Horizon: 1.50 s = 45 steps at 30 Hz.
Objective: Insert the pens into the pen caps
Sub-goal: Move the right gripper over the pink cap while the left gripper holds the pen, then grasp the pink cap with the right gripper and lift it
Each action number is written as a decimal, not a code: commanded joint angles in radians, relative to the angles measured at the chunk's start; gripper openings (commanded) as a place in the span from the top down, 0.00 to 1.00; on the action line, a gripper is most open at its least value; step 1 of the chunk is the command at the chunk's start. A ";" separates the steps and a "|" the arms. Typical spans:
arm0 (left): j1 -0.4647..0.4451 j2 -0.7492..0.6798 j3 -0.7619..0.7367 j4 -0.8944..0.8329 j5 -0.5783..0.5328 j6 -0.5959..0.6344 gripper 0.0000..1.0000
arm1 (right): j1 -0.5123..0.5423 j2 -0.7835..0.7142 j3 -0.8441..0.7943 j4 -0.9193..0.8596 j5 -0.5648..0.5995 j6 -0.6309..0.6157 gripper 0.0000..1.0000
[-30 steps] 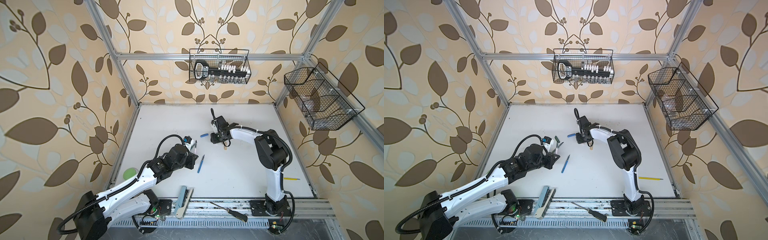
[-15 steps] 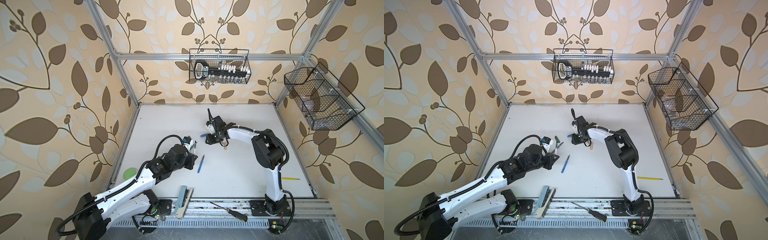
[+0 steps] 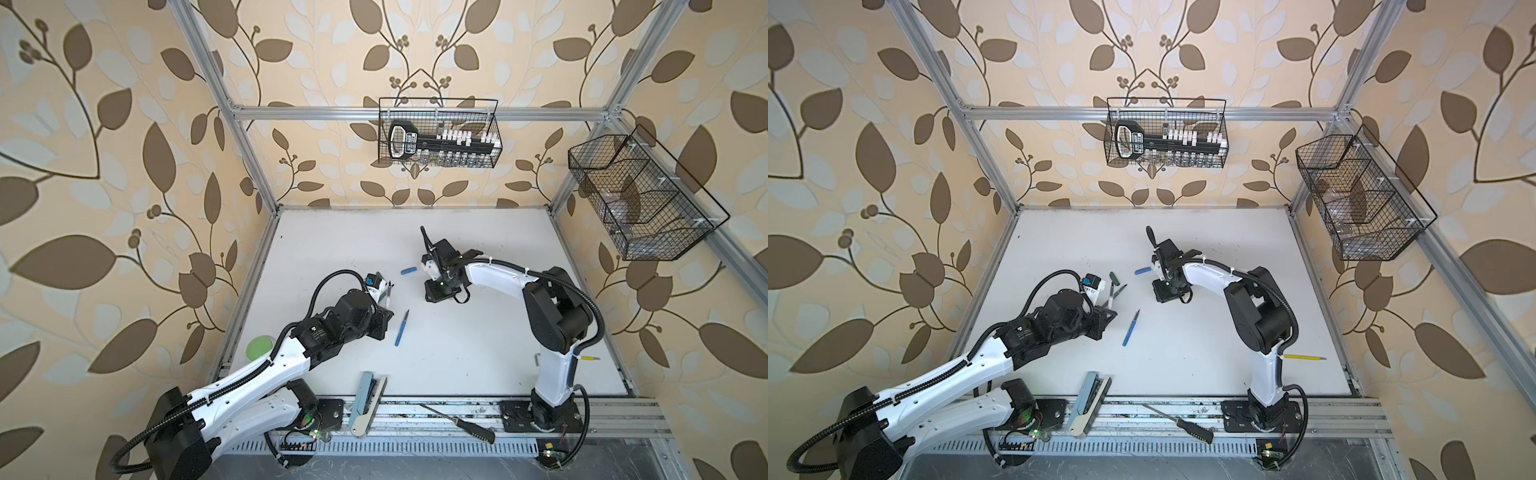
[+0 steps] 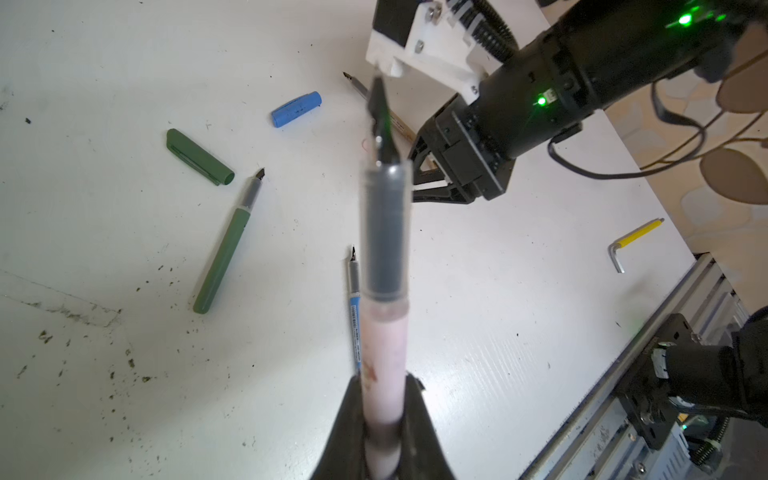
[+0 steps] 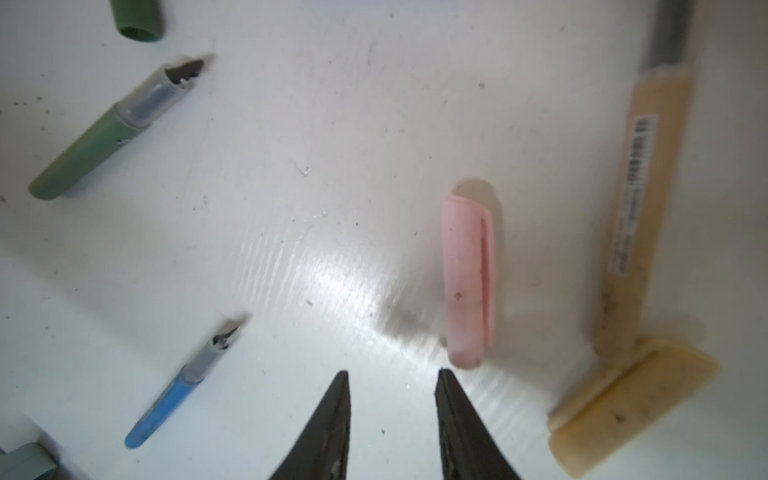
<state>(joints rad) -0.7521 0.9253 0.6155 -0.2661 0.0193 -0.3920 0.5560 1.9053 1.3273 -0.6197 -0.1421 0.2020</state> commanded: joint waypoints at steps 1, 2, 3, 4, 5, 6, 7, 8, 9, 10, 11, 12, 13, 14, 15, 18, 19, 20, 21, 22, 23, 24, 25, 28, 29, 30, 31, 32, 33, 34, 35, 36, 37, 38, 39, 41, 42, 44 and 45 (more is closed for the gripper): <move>0.002 0.004 0.010 0.019 -0.019 0.026 0.91 | 0.013 -0.075 -0.006 -0.021 0.073 0.028 0.64; 0.002 0.007 0.009 0.023 -0.016 0.026 0.91 | 0.016 -0.079 0.003 -0.024 0.117 0.038 0.64; 0.002 0.010 0.009 0.030 -0.016 0.027 0.91 | 0.015 -0.077 0.014 -0.025 0.150 0.046 0.64; 0.002 0.013 0.008 0.036 -0.015 0.029 0.90 | 0.015 -0.070 0.022 -0.025 0.176 0.052 0.64; 0.002 0.018 0.010 0.038 -0.017 0.031 0.90 | 0.016 -0.054 0.039 -0.030 0.207 0.060 0.65; 0.002 0.022 0.014 0.036 -0.021 0.030 0.90 | 0.020 -0.036 0.058 -0.038 0.233 0.063 0.65; 0.002 0.026 0.016 0.036 -0.021 0.031 0.90 | 0.023 -0.018 0.075 -0.047 0.251 0.065 0.65; 0.002 0.030 0.019 0.037 -0.021 0.030 0.90 | 0.029 0.005 0.096 -0.056 0.269 0.065 0.66; 0.002 0.032 0.023 0.039 -0.022 0.030 0.90 | 0.036 0.025 0.115 -0.062 0.280 0.064 0.66; 0.002 0.034 0.024 0.041 -0.019 0.031 0.91 | 0.044 0.042 0.132 -0.068 0.286 0.061 0.66; 0.002 0.035 0.026 0.042 -0.017 0.030 0.90 | 0.052 0.060 0.150 -0.072 0.291 0.057 0.66; 0.002 0.034 0.027 0.042 -0.015 0.032 0.90 | 0.058 0.077 0.168 -0.079 0.301 0.053 0.66; 0.002 0.033 0.027 0.042 -0.015 0.032 0.90 | 0.064 0.095 0.185 -0.090 0.312 0.048 0.66; 0.002 0.032 0.029 0.042 -0.015 0.034 0.91 | 0.070 0.112 0.202 -0.102 0.327 0.042 0.67; 0.002 0.032 0.029 0.040 -0.017 0.036 0.90 | 0.075 0.128 0.217 -0.113 0.343 0.038 0.68; 0.002 0.031 0.027 0.035 -0.019 0.036 0.90 | 0.078 0.158 0.234 -0.127 0.367 0.030 0.70; 0.002 0.030 0.026 0.034 -0.019 0.036 0.90 | 0.079 0.163 0.234 -0.126 0.369 0.028 0.70; 0.002 0.032 0.026 0.033 -0.021 0.037 0.91 | 0.078 0.168 0.234 -0.123 0.371 0.027 0.72; 0.002 0.031 0.026 0.029 -0.024 0.037 0.90 | 0.078 0.174 0.236 -0.122 0.369 0.025 0.73; 0.002 0.031 0.026 0.028 -0.026 0.037 0.90 | 0.079 0.180 0.238 -0.121 0.368 0.024 0.73; 0.002 0.029 0.024 0.027 -0.029 0.037 0.90 | 0.082 0.185 0.240 -0.120 0.368 0.021 0.73; 0.002 0.029 0.024 0.027 -0.028 0.038 0.90 | 0.083 0.192 0.243 -0.120 0.368 0.020 0.74; 0.002 0.029 0.026 0.027 -0.029 0.038 0.90 | 0.084 0.197 0.248 -0.121 0.369 0.019 0.75; 0.002 0.029 0.026 0.023 -0.028 0.039 0.90 | 0.088 0.218 0.258 -0.124 0.378 0.015 0.76; 0.002 0.030 0.026 0.022 -0.029 0.038 0.90 | 0.090 0.224 0.263 -0.125 0.382 0.013 0.77; 0.002 0.029 0.026 0.020 -0.030 0.038 0.90 | 0.092 0.229 0.265 -0.126 0.384 0.011 0.77; 0.002 0.030 0.026 0.018 -0.029 0.038 0.90 | 0.094 0.234 0.266 -0.124 0.387 0.010 0.77; 0.002 0.028 0.026 0.015 -0.030 0.039 0.90 | 0.095 0.237 0.268 -0.124 0.388 0.010 0.77; 0.002 0.027 0.024 0.015 -0.031 0.038 0.90 | 0.097 0.241 0.271 -0.126 0.394 0.011 0.77; 0.002 0.024 0.023 0.015 -0.032 0.039 0.90 | 0.098 0.245 0.274 -0.127 0.400 0.011 0.78; 0.002 0.023 0.021 0.014 -0.034 0.038 0.90 | 0.100 0.247 0.277 -0.129 0.411 0.012 0.78; 0.002 0.020 0.020 0.016 -0.033 0.037 0.90 | 0.102 0.251 0.279 -0.132 0.418 0.011 0.78; 0.002 0.019 0.018 0.015 -0.033 0.036 0.90 | 0.102 0.254 0.280 -0.133 0.422 0.012 0.78; 0.002 0.018 0.017 0.015 -0.033 0.036 0.90 | 0.104 0.257 0.281 -0.133 0.428 0.012 0.78; 0.002 0.017 0.015 0.016 -0.034 0.037 0.90 | 0.105 0.259 0.281 -0.135 0.434 0.013 0.78; 0.002 0.014 0.011 0.017 -0.036 0.036 0.90 | 0.107 0.264 0.280 -0.135 0.442 0.010 0.78; 0.002 0.014 0.009 0.018 -0.039 0.037 0.90 | 0.106 0.264 0.282 -0.136 0.444 0.010 0.78; 0.002 0.012 0.005 0.021 -0.038 0.036 0.90 | 0.107 0.268 0.283 -0.136 0.444 0.007 0.78; 0.002 0.012 0.004 0.023 -0.038 0.036 0.90 | 0.107 0.270 0.284 -0.138 0.447 0.008 0.79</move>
<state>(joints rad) -0.7521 0.9573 0.6155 -0.2592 0.0135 -0.3717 0.6571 2.1429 1.5818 -0.7261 0.2783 0.2253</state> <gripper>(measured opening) 0.129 0.216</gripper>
